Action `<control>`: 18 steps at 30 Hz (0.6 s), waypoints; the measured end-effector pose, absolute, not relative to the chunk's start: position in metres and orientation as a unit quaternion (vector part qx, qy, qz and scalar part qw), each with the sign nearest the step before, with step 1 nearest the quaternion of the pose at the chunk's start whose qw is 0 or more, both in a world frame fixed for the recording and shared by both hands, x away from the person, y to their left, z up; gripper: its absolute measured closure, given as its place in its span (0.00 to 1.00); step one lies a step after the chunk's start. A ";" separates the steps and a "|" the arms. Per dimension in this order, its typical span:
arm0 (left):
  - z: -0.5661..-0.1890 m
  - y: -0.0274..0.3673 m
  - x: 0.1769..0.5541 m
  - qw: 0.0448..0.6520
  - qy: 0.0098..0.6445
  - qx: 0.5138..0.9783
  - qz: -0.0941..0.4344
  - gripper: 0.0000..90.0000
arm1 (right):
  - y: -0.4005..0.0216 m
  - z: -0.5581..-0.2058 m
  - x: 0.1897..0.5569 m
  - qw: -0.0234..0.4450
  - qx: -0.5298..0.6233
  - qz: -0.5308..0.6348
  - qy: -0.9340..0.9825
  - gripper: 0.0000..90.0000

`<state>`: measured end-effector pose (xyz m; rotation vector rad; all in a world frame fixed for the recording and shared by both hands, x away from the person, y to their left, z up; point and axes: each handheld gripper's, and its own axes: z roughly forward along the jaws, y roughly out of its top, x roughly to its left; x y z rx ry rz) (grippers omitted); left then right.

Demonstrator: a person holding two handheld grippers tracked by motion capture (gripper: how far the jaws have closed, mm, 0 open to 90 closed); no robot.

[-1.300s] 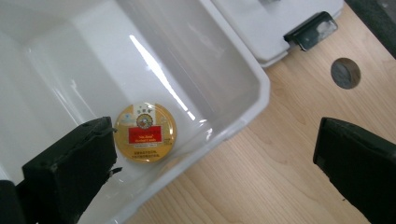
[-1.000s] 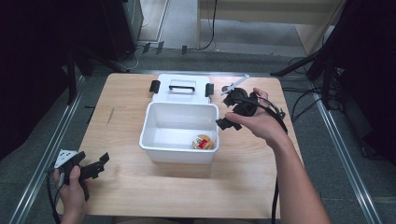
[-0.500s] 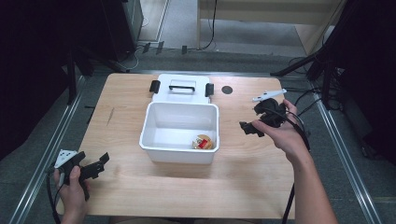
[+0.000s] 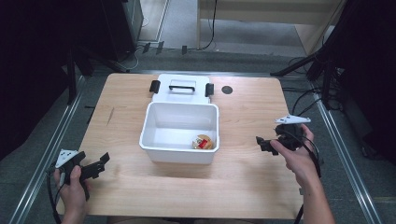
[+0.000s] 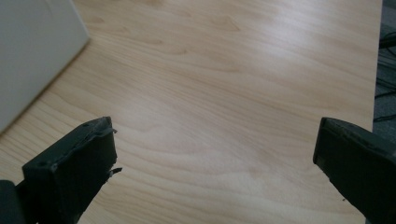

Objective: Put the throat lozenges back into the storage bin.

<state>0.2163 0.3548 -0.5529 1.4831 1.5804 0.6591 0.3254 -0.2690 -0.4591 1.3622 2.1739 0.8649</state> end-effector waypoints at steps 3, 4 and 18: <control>-0.553 0.354 0.216 0.425 0.632 0.591 0.266 0.00 | -0.281 -0.472 0.317 0.220 0.502 0.321 0.773 0.00; -0.553 0.354 0.216 0.425 0.631 0.592 0.266 0.00 | -0.289 -0.480 0.311 0.223 0.509 0.329 0.763 0.00; -0.553 0.354 0.216 0.425 0.631 0.591 0.267 0.00 | -0.320 -0.517 0.280 0.230 0.534 0.361 0.729 0.00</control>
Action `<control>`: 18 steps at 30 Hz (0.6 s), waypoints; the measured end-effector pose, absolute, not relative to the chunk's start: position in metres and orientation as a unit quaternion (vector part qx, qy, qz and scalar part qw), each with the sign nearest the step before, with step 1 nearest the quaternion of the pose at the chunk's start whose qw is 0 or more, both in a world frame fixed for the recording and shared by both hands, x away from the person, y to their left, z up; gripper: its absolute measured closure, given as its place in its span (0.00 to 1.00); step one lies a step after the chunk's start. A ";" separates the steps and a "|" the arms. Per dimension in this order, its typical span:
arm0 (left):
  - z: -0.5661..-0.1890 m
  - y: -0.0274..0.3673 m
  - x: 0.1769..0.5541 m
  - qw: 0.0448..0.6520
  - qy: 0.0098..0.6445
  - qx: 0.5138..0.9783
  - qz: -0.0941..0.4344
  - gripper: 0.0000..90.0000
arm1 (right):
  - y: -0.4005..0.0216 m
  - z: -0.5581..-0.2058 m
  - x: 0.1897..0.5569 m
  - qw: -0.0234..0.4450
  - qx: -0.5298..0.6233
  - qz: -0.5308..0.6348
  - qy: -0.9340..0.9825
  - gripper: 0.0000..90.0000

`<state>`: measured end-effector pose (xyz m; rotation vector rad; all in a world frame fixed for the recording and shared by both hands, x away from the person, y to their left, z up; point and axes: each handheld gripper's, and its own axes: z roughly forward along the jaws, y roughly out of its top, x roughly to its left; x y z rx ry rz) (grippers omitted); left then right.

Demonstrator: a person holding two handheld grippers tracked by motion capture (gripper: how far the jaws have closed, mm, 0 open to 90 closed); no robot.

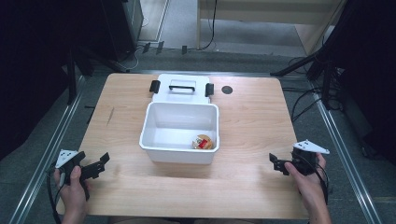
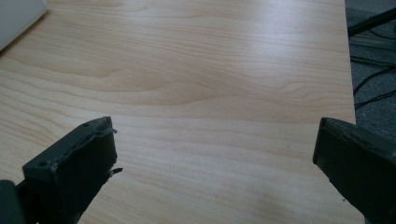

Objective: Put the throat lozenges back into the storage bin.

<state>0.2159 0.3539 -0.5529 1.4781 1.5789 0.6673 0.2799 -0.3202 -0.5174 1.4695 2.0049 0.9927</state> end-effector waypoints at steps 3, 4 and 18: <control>-0.553 0.354 0.216 0.426 0.631 0.591 0.267 0.00 | -0.327 -0.526 0.269 0.232 0.546 0.359 0.720 0.00; -0.553 0.354 0.216 0.426 0.631 0.591 0.267 0.00 | -0.327 -0.526 0.269 0.232 0.546 0.359 0.720 0.00; -0.553 0.355 0.216 0.429 0.634 0.586 0.267 0.00 | -0.361 -0.546 0.223 0.240 0.580 0.376 0.682 0.02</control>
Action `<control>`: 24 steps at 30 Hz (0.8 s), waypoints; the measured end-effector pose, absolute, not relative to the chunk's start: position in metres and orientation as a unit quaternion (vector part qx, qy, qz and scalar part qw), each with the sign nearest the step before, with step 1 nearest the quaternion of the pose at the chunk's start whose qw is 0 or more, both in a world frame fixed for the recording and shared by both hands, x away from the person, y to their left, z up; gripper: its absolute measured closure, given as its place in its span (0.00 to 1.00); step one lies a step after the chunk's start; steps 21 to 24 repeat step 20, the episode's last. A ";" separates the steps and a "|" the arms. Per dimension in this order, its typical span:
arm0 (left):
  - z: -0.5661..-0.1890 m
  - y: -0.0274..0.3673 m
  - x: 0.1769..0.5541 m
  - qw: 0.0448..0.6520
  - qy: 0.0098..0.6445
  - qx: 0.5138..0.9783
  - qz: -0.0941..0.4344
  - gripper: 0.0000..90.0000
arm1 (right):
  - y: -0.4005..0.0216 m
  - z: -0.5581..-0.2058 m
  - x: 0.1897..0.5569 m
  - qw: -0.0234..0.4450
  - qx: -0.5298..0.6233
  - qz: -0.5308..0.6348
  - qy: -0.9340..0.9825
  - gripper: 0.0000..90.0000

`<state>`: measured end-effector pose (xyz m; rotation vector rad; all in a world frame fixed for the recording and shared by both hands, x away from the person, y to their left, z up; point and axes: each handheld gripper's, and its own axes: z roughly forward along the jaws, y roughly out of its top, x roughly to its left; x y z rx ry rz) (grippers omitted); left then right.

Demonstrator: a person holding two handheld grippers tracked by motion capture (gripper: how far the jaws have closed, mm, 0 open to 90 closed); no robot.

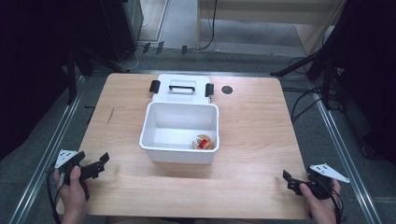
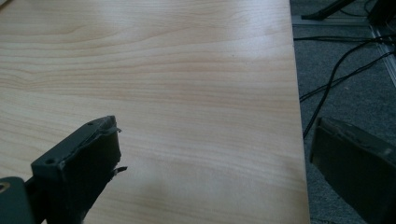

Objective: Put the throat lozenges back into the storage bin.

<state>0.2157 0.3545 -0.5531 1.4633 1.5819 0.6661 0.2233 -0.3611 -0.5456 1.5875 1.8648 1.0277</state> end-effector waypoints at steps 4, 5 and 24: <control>-0.553 0.354 0.216 0.428 0.632 0.588 0.268 0.00 | -0.364 -0.546 0.217 0.241 0.580 0.391 0.673 0.03; -0.553 0.354 0.216 0.426 0.632 0.589 0.267 0.00 | -0.364 -0.546 0.216 0.244 0.577 0.394 0.672 0.03; -0.553 0.354 0.217 0.423 0.634 0.591 0.264 0.00 | -0.366 -0.549 0.217 0.228 0.581 0.410 0.665 0.08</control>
